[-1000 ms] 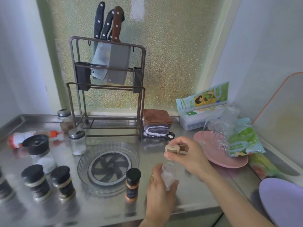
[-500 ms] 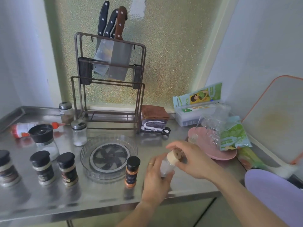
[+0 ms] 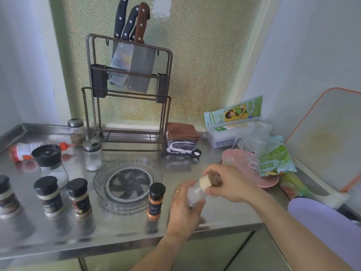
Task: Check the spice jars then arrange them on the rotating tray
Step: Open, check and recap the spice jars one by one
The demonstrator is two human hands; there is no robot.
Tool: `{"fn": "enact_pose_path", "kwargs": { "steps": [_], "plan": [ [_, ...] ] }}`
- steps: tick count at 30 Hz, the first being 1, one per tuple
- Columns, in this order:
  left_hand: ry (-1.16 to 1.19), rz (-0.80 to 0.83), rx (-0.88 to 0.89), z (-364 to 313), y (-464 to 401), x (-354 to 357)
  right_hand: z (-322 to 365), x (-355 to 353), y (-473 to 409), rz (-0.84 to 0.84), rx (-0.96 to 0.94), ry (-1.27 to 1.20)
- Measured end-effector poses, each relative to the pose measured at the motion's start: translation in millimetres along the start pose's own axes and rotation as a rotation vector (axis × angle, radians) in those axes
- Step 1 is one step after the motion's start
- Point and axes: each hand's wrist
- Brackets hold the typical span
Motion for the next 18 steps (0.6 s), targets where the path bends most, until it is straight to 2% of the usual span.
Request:
{"fn": "enact_pose_path", "kwargs": {
  "steps": [3, 7, 11, 18],
  "plan": [
    [0.073, 0.029, -0.004, -3, 0, -2, -11, -8, -1, 0.076, -0.008, -0.259],
    [0.251, 0.105, -0.091, -10, 1, -9, -20, -16, 1, 0.179, 0.001, -0.442],
    [0.478, 0.101, -0.258, -12, 2, -12, -27, -17, 0, 0.251, 0.005, -0.490],
    [0.414, 0.124, -0.183, -10, 1, -13, -33, -10, 0, 0.264, 0.022, -0.490]
  ]
}}
Point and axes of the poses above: each hand's wrist, its own y-axis away from the middle knuckle, its own x-axis out of the palm, z = x × y, and after that the axes turned 8 degrees about x, right-handed
